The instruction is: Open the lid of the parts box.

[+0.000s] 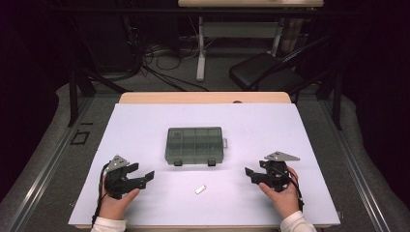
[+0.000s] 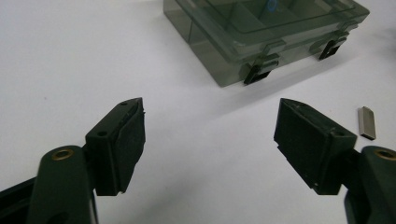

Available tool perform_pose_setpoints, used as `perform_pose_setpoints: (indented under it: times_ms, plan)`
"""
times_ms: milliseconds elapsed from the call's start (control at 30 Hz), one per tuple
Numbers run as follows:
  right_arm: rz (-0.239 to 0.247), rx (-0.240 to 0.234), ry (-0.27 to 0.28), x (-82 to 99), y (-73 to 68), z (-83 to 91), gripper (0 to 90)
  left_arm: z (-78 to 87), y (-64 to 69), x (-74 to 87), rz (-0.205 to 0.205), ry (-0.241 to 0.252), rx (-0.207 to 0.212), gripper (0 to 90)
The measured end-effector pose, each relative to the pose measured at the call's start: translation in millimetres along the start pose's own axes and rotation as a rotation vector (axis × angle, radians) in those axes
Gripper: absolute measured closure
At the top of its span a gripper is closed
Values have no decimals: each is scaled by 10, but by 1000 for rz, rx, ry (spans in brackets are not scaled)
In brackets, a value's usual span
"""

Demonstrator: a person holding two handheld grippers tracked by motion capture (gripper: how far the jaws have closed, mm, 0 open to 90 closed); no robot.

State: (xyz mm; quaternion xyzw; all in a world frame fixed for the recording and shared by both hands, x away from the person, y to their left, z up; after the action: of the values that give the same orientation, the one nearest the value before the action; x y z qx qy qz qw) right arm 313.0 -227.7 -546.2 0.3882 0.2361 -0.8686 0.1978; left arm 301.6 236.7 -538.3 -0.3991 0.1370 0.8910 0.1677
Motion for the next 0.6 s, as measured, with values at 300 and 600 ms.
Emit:
perform_pose_setpoints:
  times_ms: [300,600]
  plan:
    - [-5,-13,-72,-218,-51,-27,401,29,57,-366,34,-14,12,318]
    - [62,-56,-197,-648,-321,-235,475,-197,190,-767,-9,-122,10,409]
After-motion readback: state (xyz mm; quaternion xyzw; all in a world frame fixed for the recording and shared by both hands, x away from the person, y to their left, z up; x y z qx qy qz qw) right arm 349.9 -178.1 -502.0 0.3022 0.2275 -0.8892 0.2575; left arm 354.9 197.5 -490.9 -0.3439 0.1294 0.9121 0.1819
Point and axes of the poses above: each handheld gripper's, and its own axes: z roughly backward along the jaws, x roughly out of its underside, y roughly to its right, the point moved 1 cm from there along -z, roughly forward along the jaws, and after that the axes turned 9 degrees about -x, right-handed, at the moved point
